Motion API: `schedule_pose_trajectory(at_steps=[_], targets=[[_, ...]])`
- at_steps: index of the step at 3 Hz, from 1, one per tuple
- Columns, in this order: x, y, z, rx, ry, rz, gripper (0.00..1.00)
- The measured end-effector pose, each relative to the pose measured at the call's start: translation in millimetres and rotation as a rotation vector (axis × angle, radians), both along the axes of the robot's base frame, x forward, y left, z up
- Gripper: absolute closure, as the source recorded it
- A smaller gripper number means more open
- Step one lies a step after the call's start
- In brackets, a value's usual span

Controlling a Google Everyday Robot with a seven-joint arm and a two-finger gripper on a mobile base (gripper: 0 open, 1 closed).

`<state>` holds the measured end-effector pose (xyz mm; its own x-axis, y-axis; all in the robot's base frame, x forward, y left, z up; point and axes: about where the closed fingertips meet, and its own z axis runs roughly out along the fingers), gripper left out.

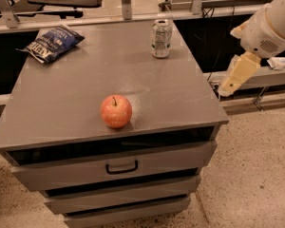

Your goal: Knock 7up can over

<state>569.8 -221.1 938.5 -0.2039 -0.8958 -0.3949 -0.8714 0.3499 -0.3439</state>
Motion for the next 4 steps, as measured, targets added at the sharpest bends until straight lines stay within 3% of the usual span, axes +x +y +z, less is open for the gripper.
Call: schedule_pose_trajectory(at_steps=[1, 2, 4], targets=[[53.4, 19.4, -13.0, 0.125, -0.033, 0.009, 0.0], [115.1, 54.0, -22.8, 0.292, -0.105, 0.021, 0.0], [179.5, 100.5, -25.8, 0.552, -0.162, 0.055, 0.0]])
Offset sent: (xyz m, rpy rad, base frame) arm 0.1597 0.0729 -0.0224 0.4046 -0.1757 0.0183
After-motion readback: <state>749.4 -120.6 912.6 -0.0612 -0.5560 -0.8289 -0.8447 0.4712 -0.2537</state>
